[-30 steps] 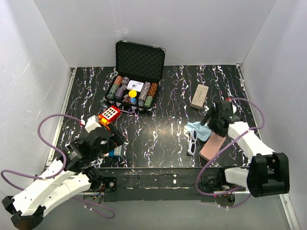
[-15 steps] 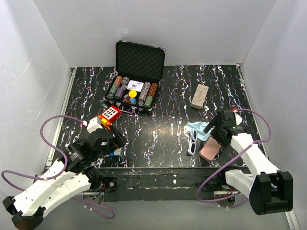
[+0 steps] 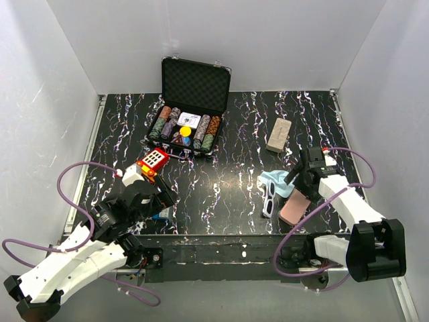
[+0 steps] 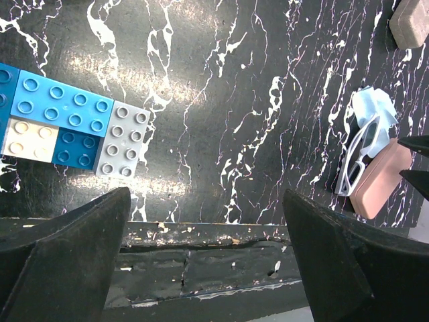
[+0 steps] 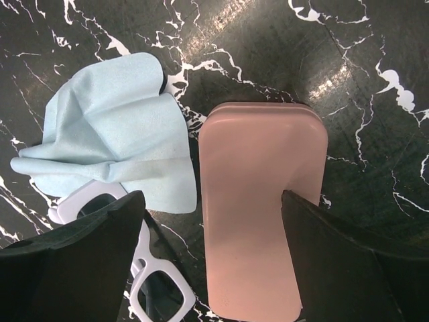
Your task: Organize the sunglasses
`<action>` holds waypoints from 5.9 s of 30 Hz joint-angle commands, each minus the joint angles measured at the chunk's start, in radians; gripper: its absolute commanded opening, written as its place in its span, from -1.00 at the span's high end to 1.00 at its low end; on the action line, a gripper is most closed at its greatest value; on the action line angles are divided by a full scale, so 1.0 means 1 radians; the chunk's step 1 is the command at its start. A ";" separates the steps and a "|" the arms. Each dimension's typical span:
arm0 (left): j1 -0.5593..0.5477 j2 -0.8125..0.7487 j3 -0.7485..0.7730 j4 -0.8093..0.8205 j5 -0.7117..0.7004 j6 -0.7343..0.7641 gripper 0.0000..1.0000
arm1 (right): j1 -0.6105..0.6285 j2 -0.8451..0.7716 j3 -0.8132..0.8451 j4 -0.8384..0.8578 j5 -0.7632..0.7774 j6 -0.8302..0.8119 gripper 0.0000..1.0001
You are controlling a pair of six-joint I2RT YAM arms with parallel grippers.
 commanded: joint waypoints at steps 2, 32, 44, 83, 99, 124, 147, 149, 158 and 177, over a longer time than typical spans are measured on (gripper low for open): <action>0.000 -0.019 -0.001 0.002 0.008 0.007 -0.96 | 0.000 0.002 -0.048 -0.069 0.030 0.005 -0.82; 0.000 -0.003 -0.029 0.077 0.065 0.027 -0.96 | 0.000 -0.133 -0.051 -0.078 0.036 -0.018 -0.25; 0.000 0.139 -0.116 0.657 0.557 0.132 -0.97 | 0.016 -0.305 0.046 0.147 -0.768 -0.179 0.21; -0.017 0.376 -0.207 1.427 0.870 -0.028 -0.11 | 0.474 -0.214 0.077 1.011 -1.150 0.252 0.97; -0.017 0.245 -0.359 1.310 0.722 -0.046 0.62 | 0.476 -0.253 0.075 1.195 -1.276 0.353 0.97; -0.017 0.104 -0.290 0.802 0.517 0.067 1.00 | 0.476 -0.152 0.040 1.508 -1.368 0.579 0.97; -0.017 0.115 -0.213 0.644 0.403 -0.008 1.00 | 0.476 -0.175 0.300 0.274 -0.943 -0.149 -0.50; -0.017 0.136 -0.192 0.553 0.311 -0.043 1.00 | 0.476 -0.176 0.334 0.201 -0.851 -0.191 -0.58; -0.017 0.261 -0.150 0.456 0.240 -0.121 1.00 | 0.494 -0.095 0.409 0.037 -0.688 -0.352 -0.74; -0.017 0.293 -0.164 0.540 0.294 -0.241 1.00 | 0.761 0.298 0.537 0.080 -0.372 -0.481 -0.52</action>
